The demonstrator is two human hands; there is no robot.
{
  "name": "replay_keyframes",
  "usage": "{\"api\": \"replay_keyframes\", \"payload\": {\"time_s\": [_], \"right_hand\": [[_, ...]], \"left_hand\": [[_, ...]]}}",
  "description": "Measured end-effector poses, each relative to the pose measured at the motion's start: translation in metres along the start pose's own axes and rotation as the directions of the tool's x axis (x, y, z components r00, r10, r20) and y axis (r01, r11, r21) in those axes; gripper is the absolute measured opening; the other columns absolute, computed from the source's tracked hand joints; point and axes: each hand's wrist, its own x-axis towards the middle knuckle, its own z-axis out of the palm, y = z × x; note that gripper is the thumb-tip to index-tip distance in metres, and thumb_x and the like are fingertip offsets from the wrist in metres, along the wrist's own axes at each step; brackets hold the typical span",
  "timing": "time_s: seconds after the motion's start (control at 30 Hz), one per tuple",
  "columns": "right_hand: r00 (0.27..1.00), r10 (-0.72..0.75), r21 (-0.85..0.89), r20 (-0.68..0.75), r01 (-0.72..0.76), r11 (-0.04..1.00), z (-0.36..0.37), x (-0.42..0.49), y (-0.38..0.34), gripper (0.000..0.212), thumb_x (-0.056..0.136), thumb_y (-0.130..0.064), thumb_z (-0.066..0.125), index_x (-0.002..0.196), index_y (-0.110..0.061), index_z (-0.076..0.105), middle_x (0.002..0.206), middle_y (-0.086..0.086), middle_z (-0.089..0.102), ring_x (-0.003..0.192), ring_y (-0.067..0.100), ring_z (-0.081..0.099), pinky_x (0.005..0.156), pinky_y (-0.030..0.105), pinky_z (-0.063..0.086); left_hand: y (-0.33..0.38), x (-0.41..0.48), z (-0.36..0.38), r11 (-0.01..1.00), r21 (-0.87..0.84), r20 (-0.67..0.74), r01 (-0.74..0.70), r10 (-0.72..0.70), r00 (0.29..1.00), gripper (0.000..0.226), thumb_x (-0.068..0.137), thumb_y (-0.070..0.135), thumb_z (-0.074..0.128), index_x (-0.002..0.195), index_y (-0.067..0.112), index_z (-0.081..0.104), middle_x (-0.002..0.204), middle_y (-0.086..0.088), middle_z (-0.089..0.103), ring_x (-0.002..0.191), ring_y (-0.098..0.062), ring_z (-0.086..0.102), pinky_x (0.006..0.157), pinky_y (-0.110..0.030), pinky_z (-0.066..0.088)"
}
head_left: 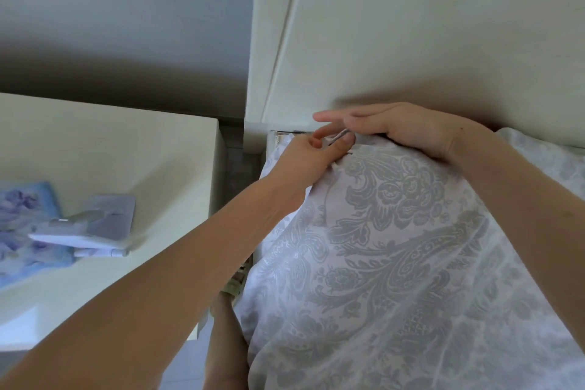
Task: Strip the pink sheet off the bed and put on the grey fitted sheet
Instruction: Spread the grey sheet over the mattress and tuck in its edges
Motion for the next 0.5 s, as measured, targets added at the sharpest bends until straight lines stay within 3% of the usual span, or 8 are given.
{"api": "replay_keyframes", "payload": {"time_s": [0.1, 0.2, 0.27, 0.4, 0.5], "right_hand": [[0.997, 0.071, 0.045, 0.027, -0.072, 0.996, 0.002, 0.002, -0.003, 0.035, 0.091, -0.041, 0.049, 0.123, -0.034, 0.062, 0.122, -0.009, 0.065, 0.112, 0.011, 0.062, 0.099, 0.029, 0.044], [0.993, 0.118, 0.123, 0.007, -0.118, 0.985, 0.002, 0.000, -0.002, 0.035, 0.092, -0.051, 0.044, 0.119, -0.041, 0.064, 0.120, -0.013, 0.064, 0.108, 0.010, 0.064, 0.094, 0.027, 0.050], [0.992, 0.119, 0.116, -0.051, -0.112, 0.987, 0.003, -0.001, -0.002, 0.037, 0.094, -0.054, 0.038, 0.118, -0.043, 0.064, 0.124, -0.016, 0.059, 0.108, 0.006, 0.063, 0.091, 0.024, 0.050], [0.983, 0.123, 0.126, -0.136, -0.106, 0.986, 0.007, 0.000, 0.000, 0.043, 0.091, -0.060, 0.037, 0.116, -0.040, 0.066, 0.121, 0.000, 0.064, 0.105, 0.014, 0.065, 0.091, 0.027, 0.049], [0.968, 0.105, 0.051, -0.228, -0.096, 0.994, 0.010, 0.005, 0.001, 0.048, 0.093, -0.060, 0.033, 0.110, -0.033, 0.069, 0.109, 0.003, 0.069, 0.098, 0.013, 0.066, 0.091, 0.028, 0.047]], "left_hand": [[0.002, -0.004, 0.006, 0.996, -0.036, -0.091, 0.079, -0.082, 0.993, 0.028, 0.082, 0.038, 0.070, 0.080, 0.011, 0.065, 0.075, 0.004, 0.070, 0.070, -0.009, 0.066, 0.072, -0.022, 0.056], [0.004, -0.004, 0.007, 0.983, -0.075, -0.139, 0.165, -0.174, 0.975, 0.047, 0.073, 0.047, 0.075, 0.097, 0.008, 0.065, 0.097, -0.005, 0.071, 0.087, -0.017, 0.069, 0.082, -0.032, 0.057], [0.006, -0.005, 0.004, 0.977, -0.066, -0.131, 0.203, -0.210, 0.969, 0.058, 0.069, 0.051, 0.077, 0.102, 0.005, 0.064, 0.098, -0.008, 0.071, 0.088, -0.019, 0.069, 0.083, -0.033, 0.057], [0.005, -0.002, 0.000, 0.984, -0.056, -0.160, 0.167, -0.174, 0.972, 0.062, 0.065, 0.052, 0.079, 0.104, 0.007, 0.063, 0.100, -0.006, 0.071, 0.092, -0.017, 0.068, 0.085, -0.031, 0.055], [0.005, -0.002, -0.004, 0.994, 0.003, -0.168, 0.112, -0.110, 0.980, 0.058, 0.065, 0.055, 0.078, 0.087, 0.004, 0.061, 0.088, -0.006, 0.066, 0.081, -0.017, 0.063, 0.084, -0.029, 0.052]]}}
